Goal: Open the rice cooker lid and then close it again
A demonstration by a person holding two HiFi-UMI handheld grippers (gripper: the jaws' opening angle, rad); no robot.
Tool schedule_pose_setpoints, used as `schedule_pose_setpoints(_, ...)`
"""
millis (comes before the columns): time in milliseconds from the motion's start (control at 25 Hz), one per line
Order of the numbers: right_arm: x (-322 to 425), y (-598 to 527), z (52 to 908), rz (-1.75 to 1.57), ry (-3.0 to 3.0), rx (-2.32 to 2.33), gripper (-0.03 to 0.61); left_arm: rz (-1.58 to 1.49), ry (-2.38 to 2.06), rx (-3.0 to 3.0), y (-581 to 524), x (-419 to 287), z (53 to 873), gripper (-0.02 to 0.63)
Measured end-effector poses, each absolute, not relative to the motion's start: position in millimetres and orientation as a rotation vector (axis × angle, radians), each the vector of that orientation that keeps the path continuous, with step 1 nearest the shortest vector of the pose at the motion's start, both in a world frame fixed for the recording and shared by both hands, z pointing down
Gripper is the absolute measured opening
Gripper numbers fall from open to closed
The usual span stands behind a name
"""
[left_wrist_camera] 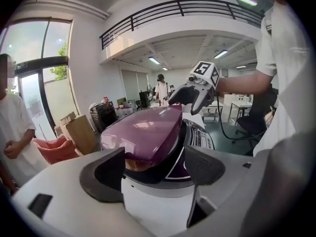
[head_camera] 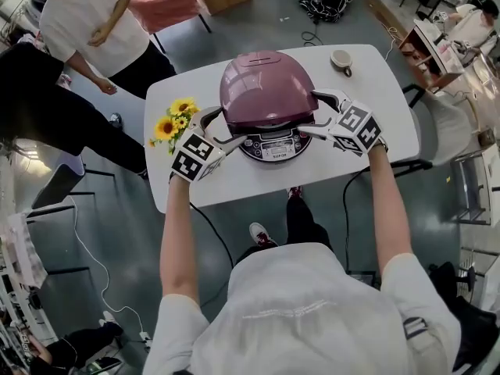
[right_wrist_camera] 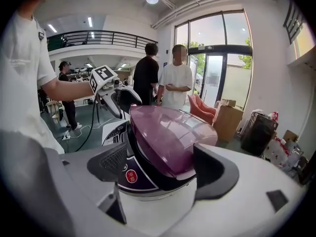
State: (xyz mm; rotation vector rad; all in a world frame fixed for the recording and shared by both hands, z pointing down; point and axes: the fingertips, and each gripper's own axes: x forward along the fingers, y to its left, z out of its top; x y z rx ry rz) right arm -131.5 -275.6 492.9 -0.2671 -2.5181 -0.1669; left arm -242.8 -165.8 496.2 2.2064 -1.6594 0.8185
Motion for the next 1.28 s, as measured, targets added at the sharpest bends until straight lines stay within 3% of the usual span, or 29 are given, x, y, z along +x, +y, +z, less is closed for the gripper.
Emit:
schedule_pose_setpoints(680,-130,-273,523,0.025,-2.506,-0.231,0.408,0.71,-1.547,2.154,-160,-235,525,0.377)
schedule_pose_setpoints(920,-132,-278,520,0.167,-2.556,-0.188,0.393,0.486,-1.569,2.134,-161,-241,518,0.373)
schedule_pose_setpoints(1040,-132,-287,518,0.244,-2.585,-0.12,0.312,0.381,-1.603,2.104,-163,-248,516,0.323)
schedule_pose_setpoints(1160,-133,-288,520,0.202,-2.57,-0.102,0.307,0.381,-1.642,2.074,-165,-255,518,0.267)
schedule_pose_setpoints(1280,-134,-286,526,0.128,-2.53,-0.091,0.308,0.436,-1.654,2.057,-165,-256,523,0.259)
